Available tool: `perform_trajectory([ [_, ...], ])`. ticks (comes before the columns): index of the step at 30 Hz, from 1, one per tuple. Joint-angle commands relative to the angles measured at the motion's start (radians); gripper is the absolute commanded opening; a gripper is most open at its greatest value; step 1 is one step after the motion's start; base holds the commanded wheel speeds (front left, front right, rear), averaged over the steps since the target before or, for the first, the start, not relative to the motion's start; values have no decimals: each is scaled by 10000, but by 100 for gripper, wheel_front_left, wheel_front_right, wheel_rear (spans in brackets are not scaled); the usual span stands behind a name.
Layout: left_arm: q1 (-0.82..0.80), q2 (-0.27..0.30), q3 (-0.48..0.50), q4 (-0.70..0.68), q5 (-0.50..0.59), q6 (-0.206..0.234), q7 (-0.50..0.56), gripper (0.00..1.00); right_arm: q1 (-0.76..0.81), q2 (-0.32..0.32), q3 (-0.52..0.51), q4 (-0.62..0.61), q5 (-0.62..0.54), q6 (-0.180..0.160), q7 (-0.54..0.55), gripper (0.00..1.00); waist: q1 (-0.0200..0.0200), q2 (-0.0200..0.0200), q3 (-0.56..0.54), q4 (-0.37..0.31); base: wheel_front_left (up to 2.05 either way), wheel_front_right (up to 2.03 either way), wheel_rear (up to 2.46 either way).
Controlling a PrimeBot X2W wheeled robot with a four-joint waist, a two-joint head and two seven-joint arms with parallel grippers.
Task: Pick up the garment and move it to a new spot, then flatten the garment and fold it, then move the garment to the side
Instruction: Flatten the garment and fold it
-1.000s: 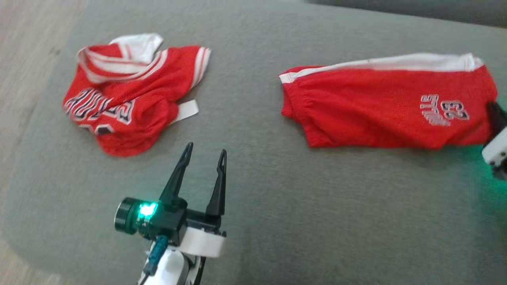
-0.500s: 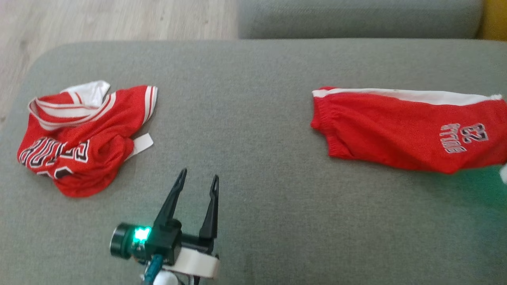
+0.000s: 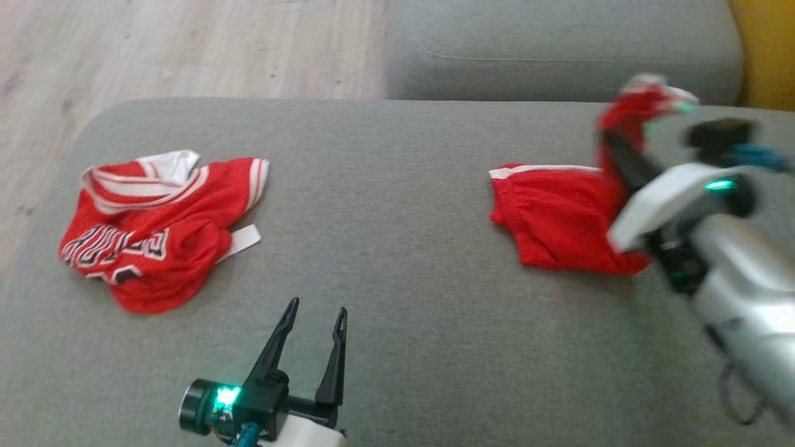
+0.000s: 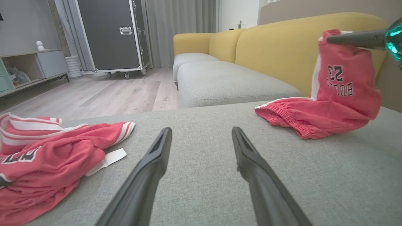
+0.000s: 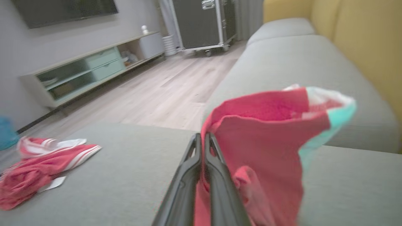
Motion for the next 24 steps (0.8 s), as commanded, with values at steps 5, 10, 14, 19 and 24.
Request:
perform_trajectory([
  [5, -218, -123, 264, -158, 58, -58, -51, 100, 130, 1124, 525, 17, -121, -7, 162, 29, 0, -1, -9, 406, 0, 0, 0],
  [10, -8, -141, 348, -93, 25, -1, -51, 100, 756, 1736, 481, 381, -105, -7, -586, 100, 0, -1, -331, 492, 0, 0, 0],
  [14, 259, -144, 675, -311, -40, 190, -51, 100, 1220, 1620, -271, 56, -534, -7, -1002, 100, 0, -1, -582, 230, 0, 0, 0],
  [19, 751, -154, 1256, -810, -245, 445, -51, 100, 2794, 1143, -3110, -1928, -2713, -7, -1019, 100, 0, -1, -869, -288, 0, 0, 0],
  [24, 1426, -165, 1745, -1193, -282, 707, -51, 100, 5592, 1418, -5618, -4314, -5103, -7, -1021, 100, 0, -1, -1291, -721, 0, 0, 0],
])
